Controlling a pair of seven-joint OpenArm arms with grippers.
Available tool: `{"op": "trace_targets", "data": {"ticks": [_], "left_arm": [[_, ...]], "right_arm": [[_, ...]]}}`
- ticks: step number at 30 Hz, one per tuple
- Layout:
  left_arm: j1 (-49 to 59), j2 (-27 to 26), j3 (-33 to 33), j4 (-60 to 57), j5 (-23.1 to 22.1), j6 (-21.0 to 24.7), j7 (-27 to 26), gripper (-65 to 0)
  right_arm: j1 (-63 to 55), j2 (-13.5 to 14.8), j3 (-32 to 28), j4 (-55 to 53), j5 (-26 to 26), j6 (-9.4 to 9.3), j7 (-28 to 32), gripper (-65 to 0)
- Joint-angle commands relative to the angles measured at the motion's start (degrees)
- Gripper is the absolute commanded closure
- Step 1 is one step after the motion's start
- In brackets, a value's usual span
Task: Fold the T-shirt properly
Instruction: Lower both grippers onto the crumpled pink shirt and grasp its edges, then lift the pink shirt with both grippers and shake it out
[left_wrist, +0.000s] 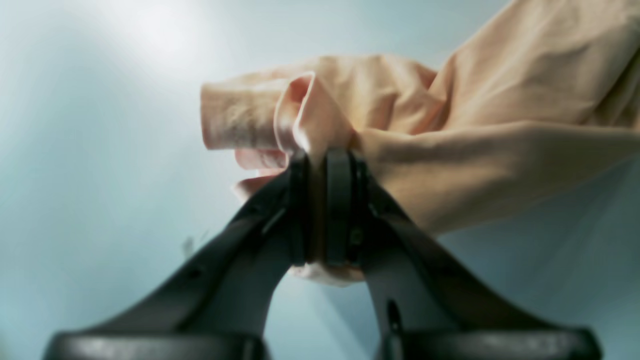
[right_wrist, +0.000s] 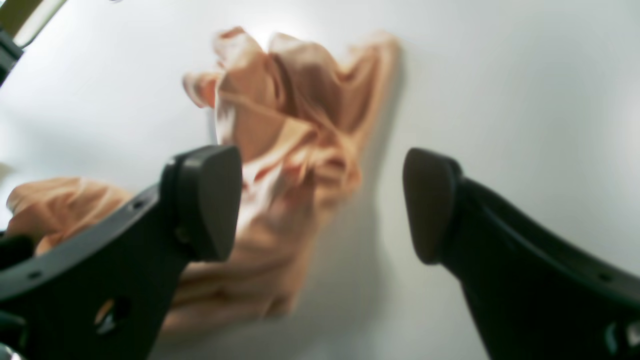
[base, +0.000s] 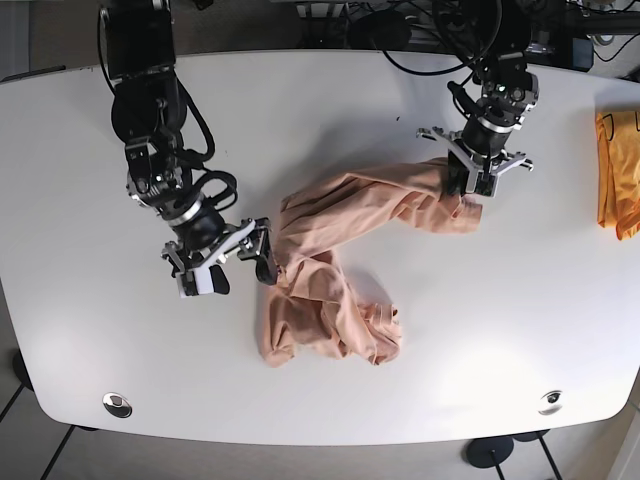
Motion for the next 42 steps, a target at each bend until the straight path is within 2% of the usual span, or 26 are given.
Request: {"op": "trace_targets", "data": {"ticks": [1,5,8,10,12,17,23,27,28,32,33,35,37,38,39,41,42], "left_arm": [[3.3,-0.2,-1.7,4.4,-1.7,-1.3,-1.6,0.0],[10.0,-0.4,-11.3,7.1,-11.8,-3.7,-0.3,0.0],[11.5,-0.4,-20.6,7.3,-19.6,-6.1,5.4,0.0],[11.1,-0.4,-26.9,7.0,-22.2,-8.7,9.1,0.0],[10.9,-0.3,-29.8,7.2,-22.5,-10.4,11.6,0.0],[9.3,-0.3,-33.2,7.3,-22.5,-10.5,12.0,0.0],[9.3,-0.3,-34.0,7.1,-22.5,-10.5,12.0,0.0],[8.5,-0.3,-33.9,6.9,-22.5,-10.5,12.0,0.0],[8.3,-0.3,-33.9,6.9,-22.5,-10.5,12.0,0.0],[8.1,-0.3,-33.8,6.8,-22.5,-10.5,12.0,0.0],[8.1,-0.3,-33.8,6.8,-22.5,-10.5,12.0,0.0],[8.1,-0.3,-33.8,6.8,-22.5,-10.4,12.0,0.0],[8.1,-0.3,-33.8,6.8,-22.5,-10.4,12.0,0.0],[8.0,-0.3,-33.7,6.8,-22.5,-10.4,12.0,0.0],[7.1,-0.3,-32.8,6.9,-22.5,-10.4,12.7,0.0],[5.3,-0.5,-31.7,7.3,-22.6,-10.5,21.2,0.0],[2.8,-0.6,-31.6,8.1,-22.7,-10.6,28.1,0.0]], "right_arm": [[4.6,-1.3,0.4,-3.7,0.6,-0.07,-1.0,-48.0],[9.1,-4.4,0.3,-13.1,0.6,-0.07,-1.7,-48.0],[10.8,-4.9,0.2,-17.2,0.6,-0.07,-1.3,-48.0],[12.6,-5.0,0.2,-20.7,0.6,-0.07,-1.3,-48.0],[13.5,-5.0,0.2,-22.7,0.2,-0.07,-1.3,-48.0],[13.5,-4.6,0.1,-23.3,0.1,0.02,-1.3,-48.0],[13.1,-3.6,0.1,-26.9,0.1,0.02,-1.3,-48.0],[10.8,-3.9,0.0,-28.0,0.6,0.02,-1.2,-48.0],[10.3,-4.9,-0.2,-28.0,0.6,0.02,-1.2,-48.0],[9.3,-6.3,-6.6,-28.0,0.7,0.02,-1.2,-47.4],[8.9,-7.1,-7.3,-28.0,0.7,0.02,-1.2,-42.6],[9.0,-7.7,-5.7,-28.2,0.6,0.02,-1.2,-25.8],[9.2,-7.7,-5.5,-28.0,0.6,0.02,-1.2,-0.5],[9.7,-7.5,-5.1,-26.9,0.7,0.02,-1.2,-2.9],[9.1,-7.4,-2.9,-23.3,0.7,0.02,-0.6,-1.1],[5.5,-7.3,1.4,-16.3,0.7,0.02,-0.5,-1.6],[3.5,-7.2,4.6,-10.8,0.7,0.02,-0.6,-1.6]]}}
